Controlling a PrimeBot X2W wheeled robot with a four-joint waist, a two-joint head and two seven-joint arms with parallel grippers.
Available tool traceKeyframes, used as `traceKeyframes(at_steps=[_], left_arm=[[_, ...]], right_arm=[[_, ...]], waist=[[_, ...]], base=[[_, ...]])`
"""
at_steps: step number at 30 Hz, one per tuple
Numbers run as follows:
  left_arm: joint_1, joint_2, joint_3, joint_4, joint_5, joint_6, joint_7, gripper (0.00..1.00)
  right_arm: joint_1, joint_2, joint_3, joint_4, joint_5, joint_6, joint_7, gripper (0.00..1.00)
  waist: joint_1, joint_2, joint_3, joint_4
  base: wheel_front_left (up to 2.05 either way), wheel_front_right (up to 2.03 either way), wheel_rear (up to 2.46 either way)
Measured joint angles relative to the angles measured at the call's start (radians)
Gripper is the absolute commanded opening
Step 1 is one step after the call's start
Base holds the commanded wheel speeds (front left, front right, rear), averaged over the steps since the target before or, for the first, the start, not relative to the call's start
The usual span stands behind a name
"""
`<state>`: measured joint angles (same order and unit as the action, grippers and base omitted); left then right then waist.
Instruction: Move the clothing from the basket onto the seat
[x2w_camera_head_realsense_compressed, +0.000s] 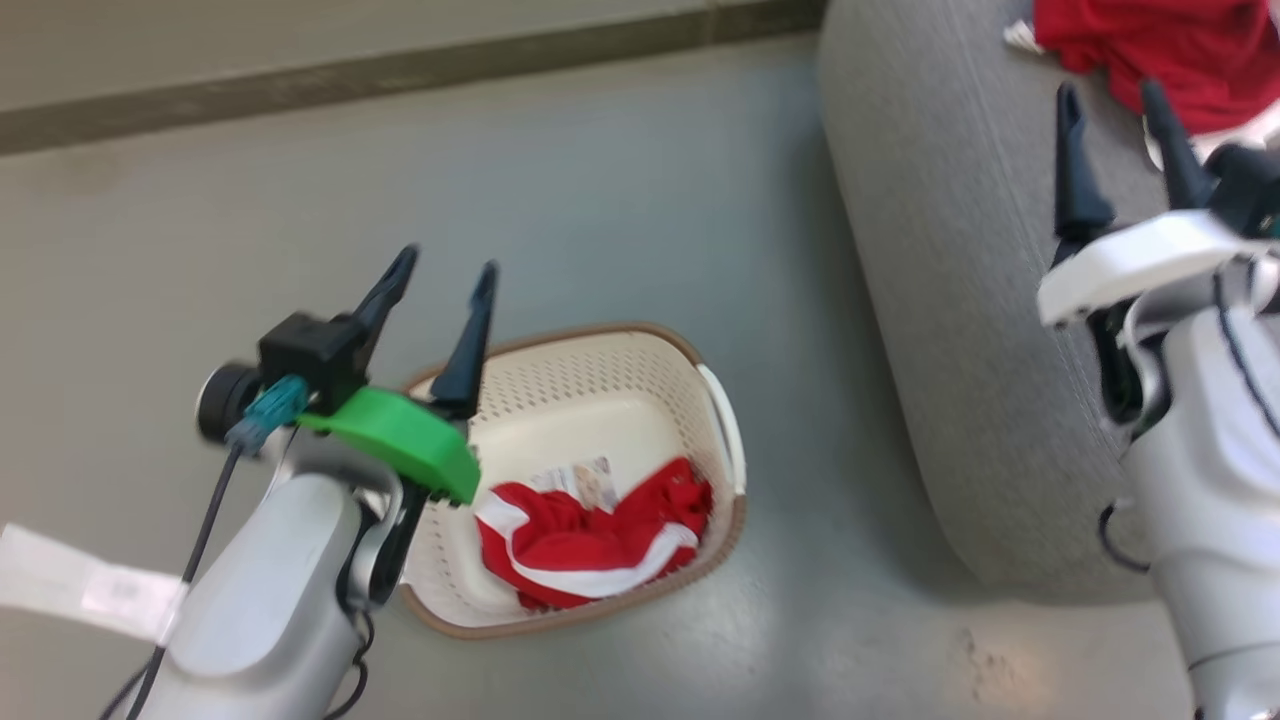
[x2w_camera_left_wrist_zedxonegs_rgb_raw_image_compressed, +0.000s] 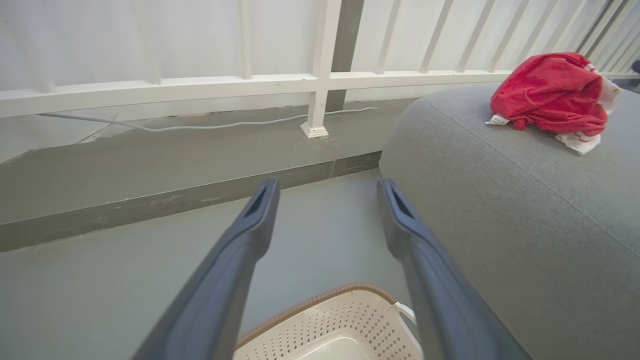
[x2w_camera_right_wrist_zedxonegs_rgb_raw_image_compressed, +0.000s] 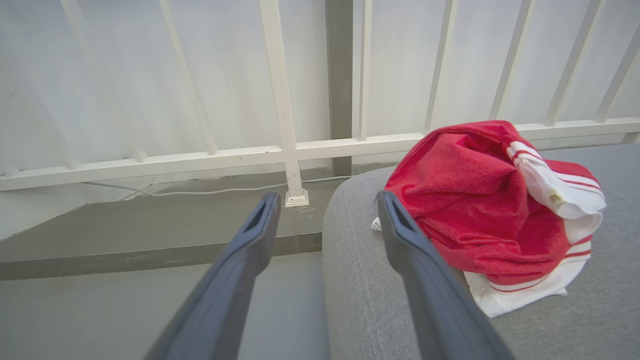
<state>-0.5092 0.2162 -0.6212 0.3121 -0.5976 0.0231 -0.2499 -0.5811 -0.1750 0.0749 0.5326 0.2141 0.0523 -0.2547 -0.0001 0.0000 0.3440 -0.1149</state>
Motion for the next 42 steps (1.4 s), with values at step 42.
traceKeyframes(at_steps=[42], left_arm=[[0.507, 0.02, 0.392, -0.221, 0.032, 0.076, -0.002, 1.0]], right_arm=[[0.472, 0.119, 0.053, -0.238, 0.008, -0.055, 0.0, 1.0]], waist=[[0.0, 0.0, -0.29, 0.127]], base=[[0.0, 0.0, 0.0]])
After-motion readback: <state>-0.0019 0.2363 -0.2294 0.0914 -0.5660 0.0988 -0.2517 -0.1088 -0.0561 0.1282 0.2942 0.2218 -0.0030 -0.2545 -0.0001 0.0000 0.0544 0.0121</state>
